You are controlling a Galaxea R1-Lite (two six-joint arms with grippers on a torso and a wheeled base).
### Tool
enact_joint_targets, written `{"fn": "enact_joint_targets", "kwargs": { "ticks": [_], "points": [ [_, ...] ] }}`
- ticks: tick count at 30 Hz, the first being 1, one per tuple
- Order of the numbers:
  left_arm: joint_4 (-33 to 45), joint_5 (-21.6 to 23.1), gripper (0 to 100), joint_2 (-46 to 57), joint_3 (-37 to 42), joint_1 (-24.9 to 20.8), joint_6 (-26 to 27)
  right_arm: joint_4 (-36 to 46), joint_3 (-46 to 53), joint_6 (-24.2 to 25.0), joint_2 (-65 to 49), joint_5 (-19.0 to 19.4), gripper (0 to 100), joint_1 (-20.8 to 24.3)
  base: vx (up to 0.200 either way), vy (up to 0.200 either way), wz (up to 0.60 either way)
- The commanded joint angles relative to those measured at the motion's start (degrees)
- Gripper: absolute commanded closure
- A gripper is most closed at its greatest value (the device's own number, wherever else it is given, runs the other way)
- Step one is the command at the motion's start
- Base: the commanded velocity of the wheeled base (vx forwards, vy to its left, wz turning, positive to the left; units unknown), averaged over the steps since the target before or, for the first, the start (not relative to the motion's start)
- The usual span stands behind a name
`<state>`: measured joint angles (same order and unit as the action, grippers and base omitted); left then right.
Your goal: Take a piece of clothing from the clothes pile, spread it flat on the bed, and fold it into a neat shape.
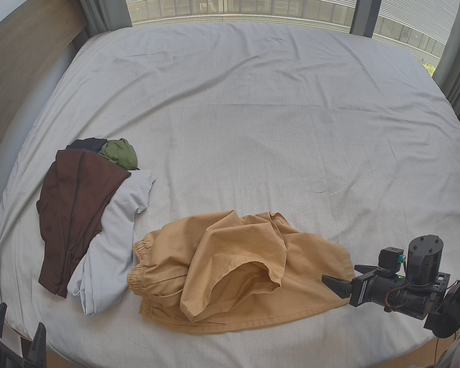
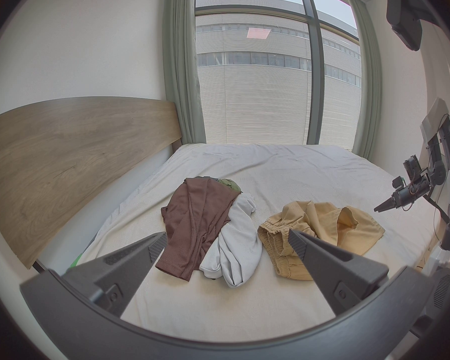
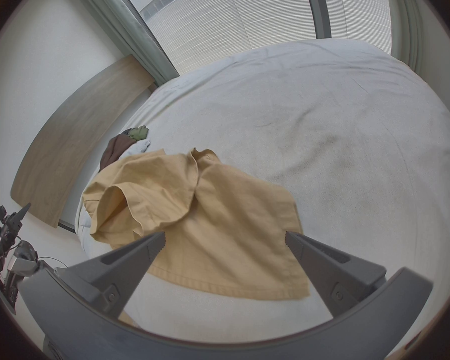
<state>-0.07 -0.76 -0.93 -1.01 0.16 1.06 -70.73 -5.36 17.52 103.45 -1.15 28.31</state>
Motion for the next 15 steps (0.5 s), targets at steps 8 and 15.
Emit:
{"fn": "enact_joint_targets", "kwargs": {
  "ticks": [8,15],
  "points": [
    [-0.19,1.63,0,0.93,1.01,-0.07,1.14,0.07,-10.28,-0.91,-0.35,3.26,0,1.66,0.000,0.000,0.00],
    [-0.19,1.63,0,0.93,1.01,-0.07,1.22,0.77,-16.61,-0.91,-1.14,7.56,0,3.60,0.000,0.000,0.00]
  ]
}}
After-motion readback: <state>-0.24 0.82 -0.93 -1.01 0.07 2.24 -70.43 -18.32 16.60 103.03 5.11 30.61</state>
